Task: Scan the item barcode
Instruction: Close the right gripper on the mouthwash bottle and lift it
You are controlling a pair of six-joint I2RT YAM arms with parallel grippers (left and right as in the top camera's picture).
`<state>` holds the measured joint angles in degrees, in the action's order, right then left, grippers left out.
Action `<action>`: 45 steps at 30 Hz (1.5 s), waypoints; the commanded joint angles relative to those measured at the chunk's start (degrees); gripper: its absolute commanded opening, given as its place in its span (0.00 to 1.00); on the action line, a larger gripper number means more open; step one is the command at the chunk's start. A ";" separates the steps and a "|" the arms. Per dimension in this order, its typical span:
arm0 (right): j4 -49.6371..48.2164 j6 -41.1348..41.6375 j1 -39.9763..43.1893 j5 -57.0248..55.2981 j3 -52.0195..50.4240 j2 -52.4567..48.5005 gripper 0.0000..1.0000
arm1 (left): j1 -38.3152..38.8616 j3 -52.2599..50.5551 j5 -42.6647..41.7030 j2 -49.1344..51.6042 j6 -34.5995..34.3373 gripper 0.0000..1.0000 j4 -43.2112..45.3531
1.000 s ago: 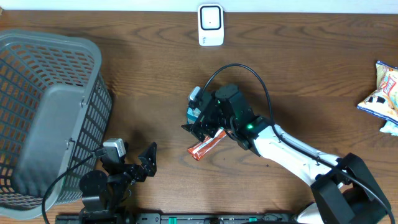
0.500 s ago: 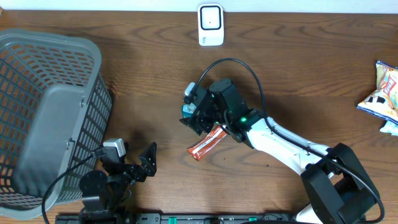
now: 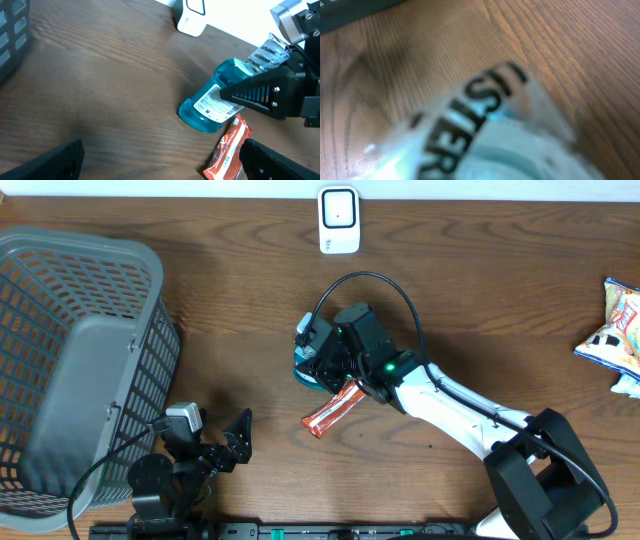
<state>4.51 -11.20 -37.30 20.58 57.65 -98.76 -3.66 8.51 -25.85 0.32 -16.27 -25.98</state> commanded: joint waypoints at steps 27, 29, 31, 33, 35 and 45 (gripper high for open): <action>-1.27 -1.68 -0.13 -3.67 1.84 2.01 0.89 | -0.28 -0.81 -0.70 -0.09 0.52 0.99 -1.20; -1.31 -2.64 -0.55 -3.69 1.84 2.01 0.89 | -0.28 -0.81 -0.70 -0.09 0.52 0.99 -1.20; -1.36 -2.75 -0.94 -3.72 1.84 2.01 0.89 | -0.28 -0.81 -0.70 -0.09 0.52 0.99 -1.20; -1.33 -2.86 -1.05 -3.72 1.84 2.01 0.87 | -0.28 -0.81 -0.70 -0.09 0.52 0.99 -1.20; -1.31 -3.26 -1.05 -3.69 1.84 2.01 0.82 | -0.28 -0.81 -0.70 -0.09 0.52 0.99 -1.20; 0.09 -3.93 -1.05 -3.52 1.84 1.99 0.33 | -0.28 -0.81 -0.70 -0.09 0.52 0.99 -1.20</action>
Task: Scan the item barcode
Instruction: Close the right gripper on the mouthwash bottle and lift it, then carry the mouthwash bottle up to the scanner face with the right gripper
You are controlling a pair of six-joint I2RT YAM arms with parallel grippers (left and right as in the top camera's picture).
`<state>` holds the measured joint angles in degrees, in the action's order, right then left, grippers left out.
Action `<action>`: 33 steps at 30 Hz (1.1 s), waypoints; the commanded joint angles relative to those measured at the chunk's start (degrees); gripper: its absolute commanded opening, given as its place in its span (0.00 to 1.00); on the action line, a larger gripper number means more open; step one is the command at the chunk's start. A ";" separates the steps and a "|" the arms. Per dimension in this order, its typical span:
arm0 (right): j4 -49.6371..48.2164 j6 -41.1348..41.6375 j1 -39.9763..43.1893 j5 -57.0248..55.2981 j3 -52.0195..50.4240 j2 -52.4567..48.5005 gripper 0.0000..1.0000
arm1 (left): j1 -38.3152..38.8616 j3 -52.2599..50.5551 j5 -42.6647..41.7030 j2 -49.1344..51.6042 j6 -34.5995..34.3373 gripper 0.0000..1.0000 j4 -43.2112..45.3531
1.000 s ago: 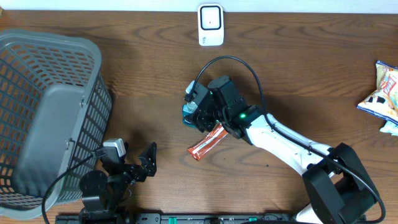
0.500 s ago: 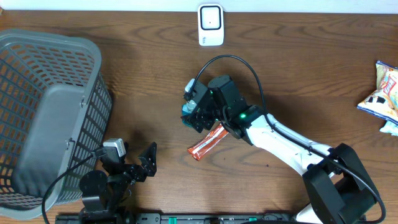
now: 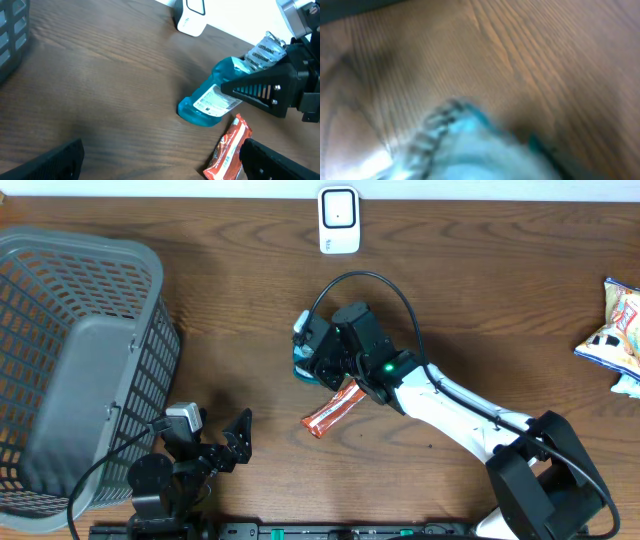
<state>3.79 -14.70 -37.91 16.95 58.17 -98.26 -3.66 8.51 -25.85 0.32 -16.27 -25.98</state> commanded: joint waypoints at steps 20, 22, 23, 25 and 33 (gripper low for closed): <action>25.27 5.01 14.03 37.38 10.58 6.82 0.01 | -0.28 -0.81 -0.70 -0.09 0.52 0.99 -1.20; 27.93 4.96 16.39 45.18 10.58 9.09 0.01 | -0.28 -0.81 -0.70 -0.09 0.52 0.99 -1.20; 28.83 4.94 17.27 47.71 10.58 9.88 0.01 | -0.28 -0.81 -0.70 -0.09 0.52 0.99 -1.20; 30.75 4.83 18.93 52.72 10.56 11.37 0.01 | -0.28 -0.81 -0.70 -0.09 0.52 0.99 -1.20; 41.53 -3.78 21.09 64.26 10.56 14.05 0.03 | -0.28 -0.81 -0.70 -0.09 0.52 0.99 -1.20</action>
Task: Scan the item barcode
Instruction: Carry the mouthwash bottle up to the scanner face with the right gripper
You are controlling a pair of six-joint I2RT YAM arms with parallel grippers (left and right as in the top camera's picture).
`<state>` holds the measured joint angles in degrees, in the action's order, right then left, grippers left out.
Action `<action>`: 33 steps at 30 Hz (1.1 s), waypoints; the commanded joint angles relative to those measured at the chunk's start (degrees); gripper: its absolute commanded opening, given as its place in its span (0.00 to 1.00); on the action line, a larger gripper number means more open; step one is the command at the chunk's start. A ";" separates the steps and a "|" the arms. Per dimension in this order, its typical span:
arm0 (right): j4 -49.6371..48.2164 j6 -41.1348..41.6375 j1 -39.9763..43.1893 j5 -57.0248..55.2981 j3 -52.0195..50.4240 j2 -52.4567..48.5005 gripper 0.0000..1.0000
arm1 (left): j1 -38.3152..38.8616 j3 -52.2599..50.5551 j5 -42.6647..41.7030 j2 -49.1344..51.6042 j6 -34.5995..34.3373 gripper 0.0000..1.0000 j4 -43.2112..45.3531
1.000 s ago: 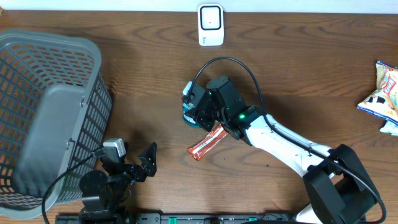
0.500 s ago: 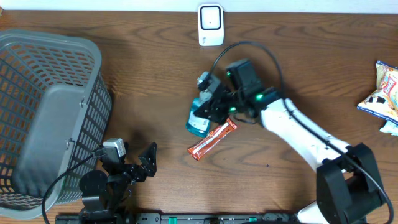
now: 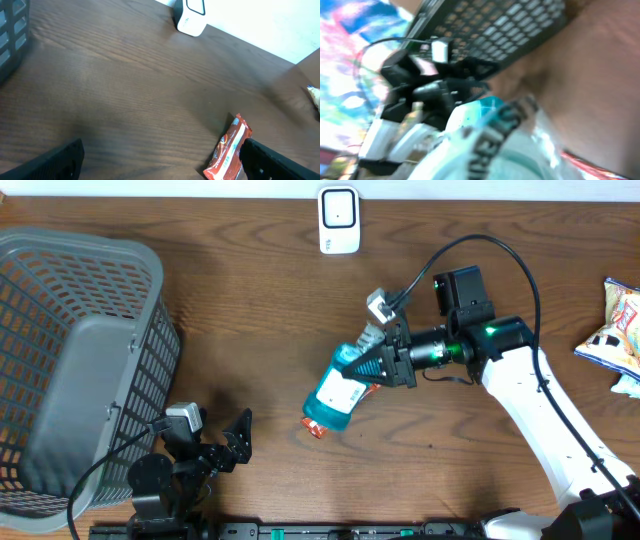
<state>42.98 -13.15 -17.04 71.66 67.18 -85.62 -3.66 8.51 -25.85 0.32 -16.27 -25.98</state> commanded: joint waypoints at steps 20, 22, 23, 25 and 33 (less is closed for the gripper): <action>-4.57 -7.26 -0.04 -1.20 1.55 1.42 0.04 | -0.28 -0.81 -0.72 -0.09 0.52 0.99 -1.20; -11.76 -4.90 -0.90 -4.66 1.55 1.42 0.05 | -0.28 -0.81 -0.70 -0.09 0.52 0.99 -1.20; -14.51 -3.37 -1.42 -6.05 1.55 1.40 0.07 | -0.28 -0.81 -0.70 -0.09 0.52 0.99 -1.20; -19.19 -0.44 -2.64 -10.47 1.55 1.40 0.10 | -0.28 -0.81 -0.70 -0.09 0.52 0.99 -1.20; -26.03 4.04 -10.01 -52.48 1.55 1.16 0.11 | -0.28 -0.81 -0.70 -0.09 0.52 0.99 -1.20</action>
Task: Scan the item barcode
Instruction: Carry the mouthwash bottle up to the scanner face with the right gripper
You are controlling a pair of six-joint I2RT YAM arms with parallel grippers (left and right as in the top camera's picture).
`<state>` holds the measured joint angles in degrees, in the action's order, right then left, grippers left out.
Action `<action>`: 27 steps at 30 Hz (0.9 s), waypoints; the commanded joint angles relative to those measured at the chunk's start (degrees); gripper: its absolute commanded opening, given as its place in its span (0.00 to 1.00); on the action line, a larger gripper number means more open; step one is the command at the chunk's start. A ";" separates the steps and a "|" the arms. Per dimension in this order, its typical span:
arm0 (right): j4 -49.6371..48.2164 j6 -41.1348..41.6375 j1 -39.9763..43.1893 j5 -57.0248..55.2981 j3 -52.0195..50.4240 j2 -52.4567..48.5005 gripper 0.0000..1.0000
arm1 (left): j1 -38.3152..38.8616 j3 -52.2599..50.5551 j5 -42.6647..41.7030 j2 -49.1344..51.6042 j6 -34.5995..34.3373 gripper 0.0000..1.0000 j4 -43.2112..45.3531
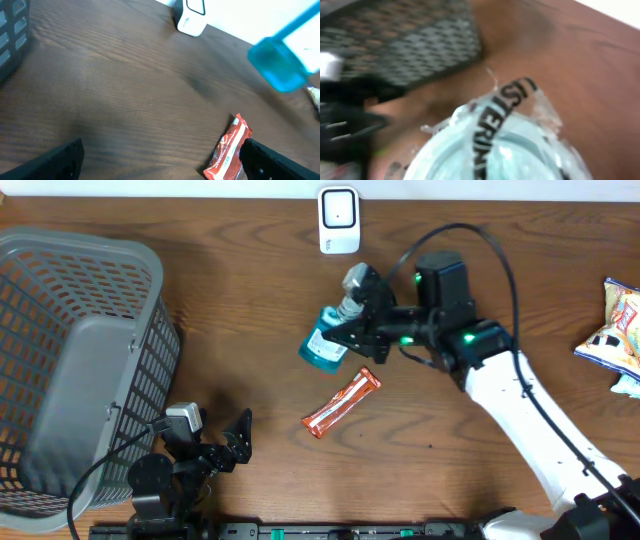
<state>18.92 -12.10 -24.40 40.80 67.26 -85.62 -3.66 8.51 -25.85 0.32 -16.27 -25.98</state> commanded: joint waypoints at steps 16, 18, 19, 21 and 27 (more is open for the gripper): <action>-5.66 -4.33 -5.22 -64.98 20.17 -20.06 0.15 | -0.28 -0.81 -0.70 -0.09 0.52 0.99 -1.20; -5.66 -6.25 -5.22 -69.59 26.53 -25.55 0.15 | -0.28 -0.81 -0.70 -0.09 0.52 0.99 -1.20; -5.66 -7.45 -5.22 -71.69 29.83 -28.37 0.14 | -0.28 -0.81 -0.70 -0.09 0.52 0.99 -1.20; -5.66 -10.78 -5.22 -75.43 36.76 -34.05 0.13 | -0.28 -0.81 -0.70 -0.09 0.52 0.99 -1.20; -6.73 -25.97 -5.22 -87.08 62.71 -55.10 0.13 | -0.28 -0.81 -0.70 -0.09 0.52 0.99 -1.20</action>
<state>13.74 -26.63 -29.52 -33.80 117.34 -132.57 -3.66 8.51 -25.82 0.32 -16.27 -26.00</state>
